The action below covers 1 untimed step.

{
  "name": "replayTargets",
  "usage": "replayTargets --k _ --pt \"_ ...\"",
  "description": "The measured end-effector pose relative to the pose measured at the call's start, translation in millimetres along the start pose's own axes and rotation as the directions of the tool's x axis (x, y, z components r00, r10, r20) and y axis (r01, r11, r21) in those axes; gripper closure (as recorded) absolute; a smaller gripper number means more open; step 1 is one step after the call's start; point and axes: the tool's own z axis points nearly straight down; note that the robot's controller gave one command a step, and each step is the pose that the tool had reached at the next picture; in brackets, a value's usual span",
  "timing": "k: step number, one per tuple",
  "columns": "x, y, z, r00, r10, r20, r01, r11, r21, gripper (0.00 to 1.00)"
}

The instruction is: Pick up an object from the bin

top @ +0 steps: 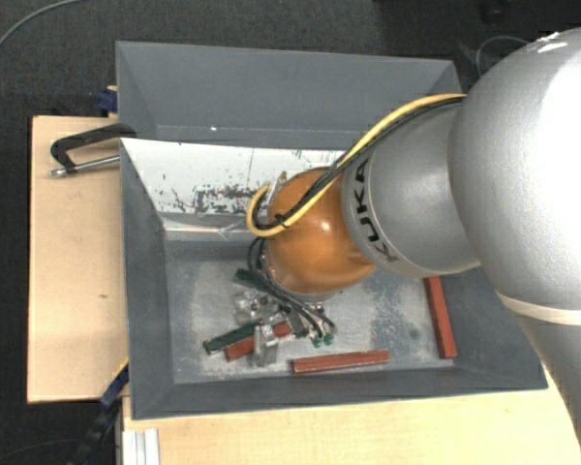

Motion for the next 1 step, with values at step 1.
replayTargets --k 1 --pt "-2.0 1.1 -57.3 1.0 0.0 0.008 0.0 1.0 0.001 1.0"
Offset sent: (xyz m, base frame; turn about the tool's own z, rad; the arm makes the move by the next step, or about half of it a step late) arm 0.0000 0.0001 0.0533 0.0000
